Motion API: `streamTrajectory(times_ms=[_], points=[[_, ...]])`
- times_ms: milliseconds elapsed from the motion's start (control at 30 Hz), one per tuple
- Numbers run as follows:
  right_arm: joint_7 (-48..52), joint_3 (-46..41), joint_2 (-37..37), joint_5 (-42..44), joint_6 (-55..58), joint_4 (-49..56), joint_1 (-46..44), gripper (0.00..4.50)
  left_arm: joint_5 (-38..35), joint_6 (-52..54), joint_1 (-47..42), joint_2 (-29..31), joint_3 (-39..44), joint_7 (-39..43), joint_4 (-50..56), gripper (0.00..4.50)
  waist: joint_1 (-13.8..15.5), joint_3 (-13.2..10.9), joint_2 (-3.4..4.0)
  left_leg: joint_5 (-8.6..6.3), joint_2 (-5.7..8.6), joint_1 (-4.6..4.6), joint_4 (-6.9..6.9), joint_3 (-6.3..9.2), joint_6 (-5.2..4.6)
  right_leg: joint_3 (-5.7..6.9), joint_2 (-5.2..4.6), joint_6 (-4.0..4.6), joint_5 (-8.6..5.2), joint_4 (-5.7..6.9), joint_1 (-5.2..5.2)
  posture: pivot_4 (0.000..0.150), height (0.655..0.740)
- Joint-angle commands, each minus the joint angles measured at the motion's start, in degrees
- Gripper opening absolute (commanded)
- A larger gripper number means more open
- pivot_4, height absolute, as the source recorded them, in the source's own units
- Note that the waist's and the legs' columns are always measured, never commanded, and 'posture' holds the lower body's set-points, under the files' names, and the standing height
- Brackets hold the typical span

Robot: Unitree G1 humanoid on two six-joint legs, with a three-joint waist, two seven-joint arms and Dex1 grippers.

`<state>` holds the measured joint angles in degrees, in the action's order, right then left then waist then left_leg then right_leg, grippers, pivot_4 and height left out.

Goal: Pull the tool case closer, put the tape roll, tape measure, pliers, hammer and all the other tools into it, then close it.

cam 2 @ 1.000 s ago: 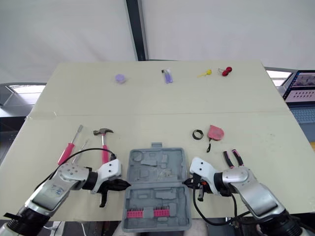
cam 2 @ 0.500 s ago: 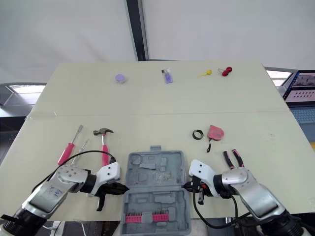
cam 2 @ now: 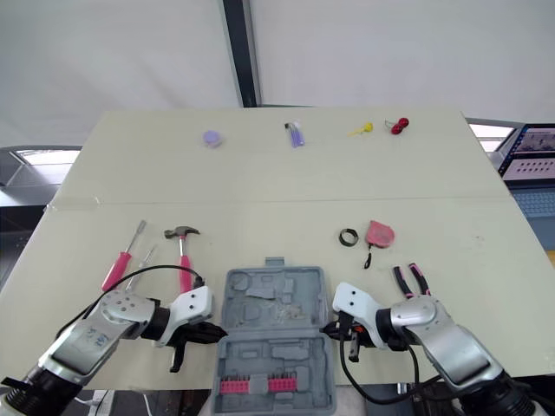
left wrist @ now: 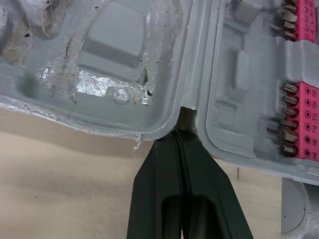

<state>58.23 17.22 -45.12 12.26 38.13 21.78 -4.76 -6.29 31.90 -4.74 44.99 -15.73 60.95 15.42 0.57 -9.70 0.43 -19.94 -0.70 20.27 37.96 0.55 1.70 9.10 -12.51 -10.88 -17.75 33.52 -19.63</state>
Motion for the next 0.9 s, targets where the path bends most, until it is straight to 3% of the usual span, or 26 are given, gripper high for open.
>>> streamTrajectory(times_ms=[33, 900], points=[[1.1, 0.6, -0.2, 1.4, 0.0, 2.1, 0.3, 0.1, -0.5, 0.2, 0.8, -0.2, -2.1, 0.6, 1.0, 0.0, 0.1, 0.0, 0.0, 0.0, 0.0, 0.0, 0.0, 0.0, 0.0, 0.0, 0.0, 0.0, 0.0, 0.0, 0.0, 0.15, 0.74], [1.2, -1.0, -2.3, 1.3, -0.5, 0.3, 1.2, 0.1, -0.3, -0.4, 2.0, 0.2, -1.1, -1.1, -0.1, 0.0, 0.8, 0.0, 0.0, 0.0, 0.0, 0.0, 0.01, -0.02, 0.0, -0.01, 0.0, 0.0, 0.0, -0.01, 0.01, 0.15, 0.74]])
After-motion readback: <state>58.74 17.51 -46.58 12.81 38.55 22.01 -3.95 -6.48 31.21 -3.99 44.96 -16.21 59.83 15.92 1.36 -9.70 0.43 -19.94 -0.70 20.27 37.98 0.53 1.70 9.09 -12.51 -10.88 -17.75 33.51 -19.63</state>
